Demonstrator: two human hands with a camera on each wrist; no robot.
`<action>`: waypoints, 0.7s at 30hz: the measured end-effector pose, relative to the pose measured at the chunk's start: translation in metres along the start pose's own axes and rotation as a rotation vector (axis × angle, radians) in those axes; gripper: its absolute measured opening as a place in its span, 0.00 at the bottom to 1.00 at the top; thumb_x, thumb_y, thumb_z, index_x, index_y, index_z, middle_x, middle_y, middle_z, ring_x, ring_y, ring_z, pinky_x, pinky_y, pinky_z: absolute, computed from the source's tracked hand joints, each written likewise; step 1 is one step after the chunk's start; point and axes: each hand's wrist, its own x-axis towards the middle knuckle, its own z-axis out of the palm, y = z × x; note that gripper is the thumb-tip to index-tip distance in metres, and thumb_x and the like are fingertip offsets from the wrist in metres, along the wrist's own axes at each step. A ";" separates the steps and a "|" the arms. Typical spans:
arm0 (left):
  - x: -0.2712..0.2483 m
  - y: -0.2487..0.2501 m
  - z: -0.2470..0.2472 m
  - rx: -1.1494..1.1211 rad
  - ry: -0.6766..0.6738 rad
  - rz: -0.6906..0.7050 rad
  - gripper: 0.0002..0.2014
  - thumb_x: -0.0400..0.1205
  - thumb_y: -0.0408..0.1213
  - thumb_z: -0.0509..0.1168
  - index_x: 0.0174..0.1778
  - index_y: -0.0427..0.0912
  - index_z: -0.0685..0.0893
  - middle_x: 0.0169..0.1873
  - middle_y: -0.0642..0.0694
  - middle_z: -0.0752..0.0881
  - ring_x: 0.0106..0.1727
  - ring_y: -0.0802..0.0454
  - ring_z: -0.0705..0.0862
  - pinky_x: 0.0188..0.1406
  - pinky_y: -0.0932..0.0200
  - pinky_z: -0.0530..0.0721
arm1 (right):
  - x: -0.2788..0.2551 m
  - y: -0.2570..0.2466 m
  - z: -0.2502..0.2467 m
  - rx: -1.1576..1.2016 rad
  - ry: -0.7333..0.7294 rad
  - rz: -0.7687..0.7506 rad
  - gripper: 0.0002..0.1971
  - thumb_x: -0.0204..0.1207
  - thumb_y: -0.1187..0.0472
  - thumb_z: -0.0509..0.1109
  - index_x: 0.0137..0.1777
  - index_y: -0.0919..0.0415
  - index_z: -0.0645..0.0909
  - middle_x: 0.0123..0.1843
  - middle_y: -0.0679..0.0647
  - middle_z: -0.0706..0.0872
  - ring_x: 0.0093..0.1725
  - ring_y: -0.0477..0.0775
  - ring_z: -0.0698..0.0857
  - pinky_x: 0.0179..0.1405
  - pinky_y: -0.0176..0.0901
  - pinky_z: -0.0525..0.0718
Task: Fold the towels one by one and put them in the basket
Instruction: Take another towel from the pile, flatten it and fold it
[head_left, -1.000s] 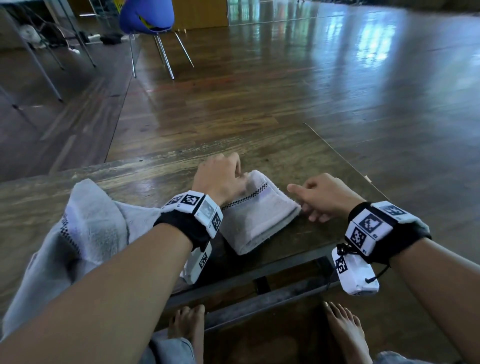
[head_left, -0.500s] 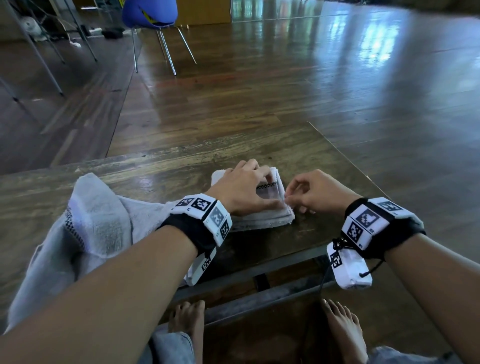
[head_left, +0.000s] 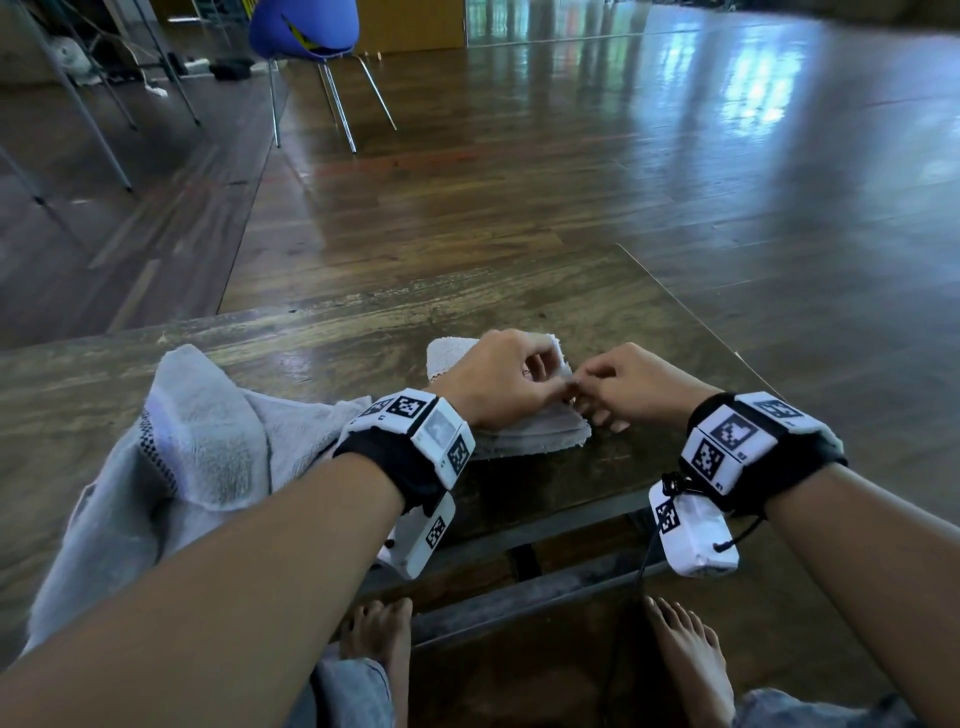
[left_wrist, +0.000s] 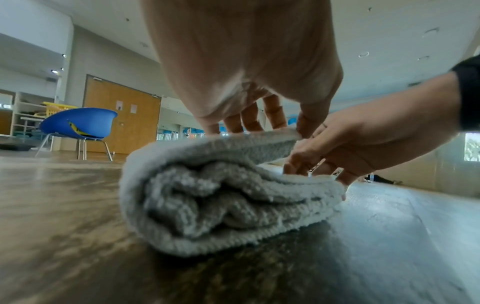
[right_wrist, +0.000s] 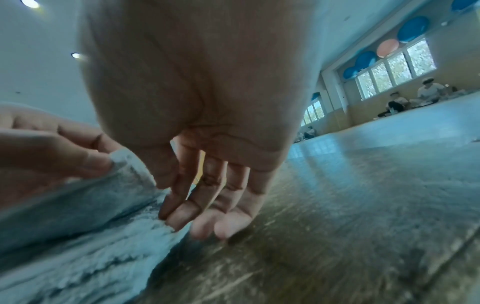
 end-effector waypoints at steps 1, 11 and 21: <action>0.000 0.002 0.001 -0.025 -0.001 -0.008 0.11 0.80 0.46 0.72 0.42 0.41 0.87 0.34 0.50 0.87 0.32 0.61 0.79 0.36 0.67 0.78 | 0.000 -0.002 0.002 0.063 0.002 0.042 0.17 0.89 0.57 0.61 0.43 0.60 0.87 0.37 0.56 0.88 0.31 0.48 0.82 0.30 0.42 0.83; 0.000 -0.003 -0.003 0.238 -0.037 -0.116 0.11 0.79 0.43 0.68 0.54 0.47 0.88 0.54 0.45 0.83 0.59 0.48 0.80 0.64 0.50 0.77 | -0.001 -0.002 0.005 -0.015 0.075 0.084 0.11 0.82 0.59 0.71 0.39 0.63 0.85 0.37 0.59 0.90 0.35 0.51 0.88 0.32 0.41 0.88; -0.011 -0.014 0.020 0.468 -0.399 -0.476 0.38 0.83 0.65 0.50 0.85 0.61 0.40 0.85 0.51 0.31 0.85 0.51 0.28 0.82 0.35 0.37 | -0.009 -0.025 0.042 -0.514 0.442 -0.277 0.15 0.80 0.55 0.63 0.65 0.56 0.73 0.66 0.53 0.77 0.66 0.57 0.76 0.62 0.54 0.76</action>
